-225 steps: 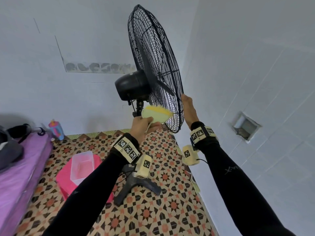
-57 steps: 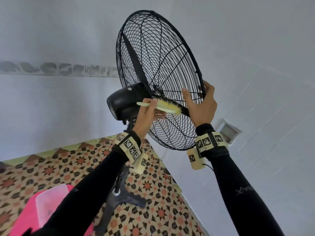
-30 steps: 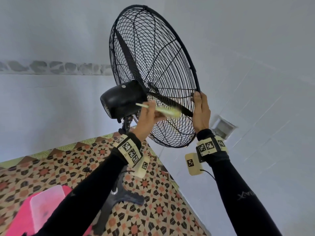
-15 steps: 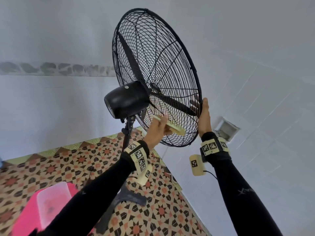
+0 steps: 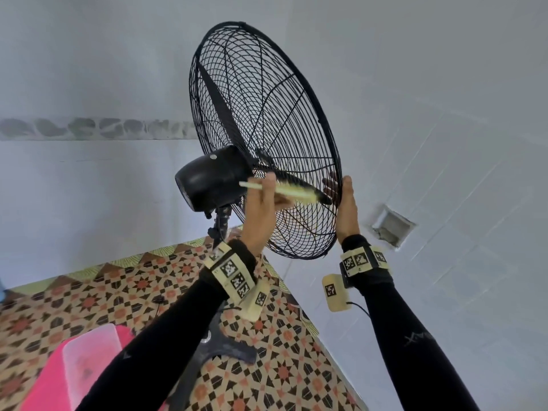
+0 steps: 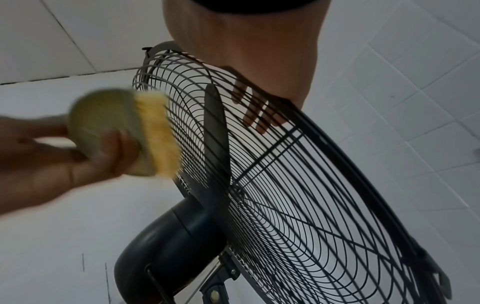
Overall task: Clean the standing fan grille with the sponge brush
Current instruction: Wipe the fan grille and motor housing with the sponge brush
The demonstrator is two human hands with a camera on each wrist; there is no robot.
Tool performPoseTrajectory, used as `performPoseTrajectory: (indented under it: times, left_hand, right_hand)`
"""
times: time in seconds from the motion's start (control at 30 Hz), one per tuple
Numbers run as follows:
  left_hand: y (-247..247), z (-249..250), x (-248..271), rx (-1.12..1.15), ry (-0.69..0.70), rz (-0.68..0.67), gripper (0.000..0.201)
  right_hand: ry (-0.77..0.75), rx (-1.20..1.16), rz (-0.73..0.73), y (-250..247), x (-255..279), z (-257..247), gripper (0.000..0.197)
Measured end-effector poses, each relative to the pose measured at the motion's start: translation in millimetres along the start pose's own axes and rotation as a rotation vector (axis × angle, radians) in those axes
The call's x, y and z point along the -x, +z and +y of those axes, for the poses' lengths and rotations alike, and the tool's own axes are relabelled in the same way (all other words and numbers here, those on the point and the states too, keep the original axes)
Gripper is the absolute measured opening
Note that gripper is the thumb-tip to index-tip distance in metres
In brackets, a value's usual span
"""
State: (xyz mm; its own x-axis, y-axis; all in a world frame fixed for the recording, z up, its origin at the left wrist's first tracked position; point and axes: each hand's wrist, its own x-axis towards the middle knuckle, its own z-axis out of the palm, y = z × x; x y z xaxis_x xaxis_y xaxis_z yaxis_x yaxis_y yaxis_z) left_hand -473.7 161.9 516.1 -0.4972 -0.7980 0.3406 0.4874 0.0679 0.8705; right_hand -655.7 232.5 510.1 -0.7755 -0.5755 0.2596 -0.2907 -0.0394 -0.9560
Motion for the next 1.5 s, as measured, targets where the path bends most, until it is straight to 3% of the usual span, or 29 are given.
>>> performPoseTrajectory:
  times: [0.1,0.17,0.27,0.37,0.47,0.57,0.77,0.83,0.93,1.0,1.1,1.2,1.27,1.4,1.5]
  left_hand:
    - [1.1,29.0,-22.7,0.084,0.101,0.094,0.028]
    - [2.4,19.3,-17.2,0.077,0.029,0.100,0.035]
    - [6.3,-21.4,14.6,-0.151,-0.147,-0.061,0.041]
    - [13.8,-21.0,24.8,-0.149,-0.102,0.007,0.037]
    - [21.7,28.4,8.6,-0.082,0.091,0.121,0.034]
    - [31.6,49.5,0.8,-0.165,0.168,0.194,0.042]
    - [51.1,-22.1,44.2,-0.463,-0.075,0.131,0.050]
    - [56.6,-9.8,39.0,-0.419,-0.013,0.216,0.058]
    - [62.7,37.3,18.3,-0.298,0.146,0.342,0.040]
    - [64.9,49.9,13.2,-0.247,0.167,0.382,0.034]
    - [72.1,4.8,32.8,-0.410,0.050,0.325,0.050]
    - [81.4,-39.3,64.4,-0.538,-0.100,0.276,0.044]
    - [87.7,-27.6,58.4,-0.493,-0.009,0.318,0.035]
    - [92.4,36.6,32.8,-0.310,0.259,0.398,0.019]
    - [88.0,34.2,35.9,-0.394,0.165,0.379,0.027]
  right_hand:
    - [0.021,0.001,-0.034,-2.0,0.6,4.7,0.086]
    - [0.009,-0.008,-0.050,-2.5,3.2,3.2,0.080]
    - [0.001,-0.004,-0.073,-3.3,10.1,-6.4,0.067]
    - [-0.032,-0.017,-0.133,-11.4,15.5,-9.5,0.043]
    - [-0.070,-0.009,-0.166,-16.9,15.9,-1.1,0.051]
    - [-0.098,-0.017,-0.203,-16.3,14.7,5.2,0.051]
    - [-0.146,-0.057,-0.317,-19.3,8.4,18.5,0.061]
    - [-0.144,-0.094,-0.371,-23.6,2.6,23.8,0.063]
    - [-0.107,-0.131,-0.451,-28.9,-0.7,24.0,0.062]
    - [-0.087,-0.148,-0.514,-30.6,0.7,20.1,0.071]
    - [-0.078,-0.122,-0.493,-34.7,7.4,11.7,0.082]
    - [-0.125,-0.112,-0.494,-38.7,15.2,4.4,0.075]
    - [-0.148,-0.121,-0.484,-41.0,12.8,3.3,0.061]
    - [-0.114,-0.111,-0.475,-37.6,6.0,11.5,0.065]
    - [-0.127,-0.132,-0.451,-35.3,7.8,11.4,0.062]
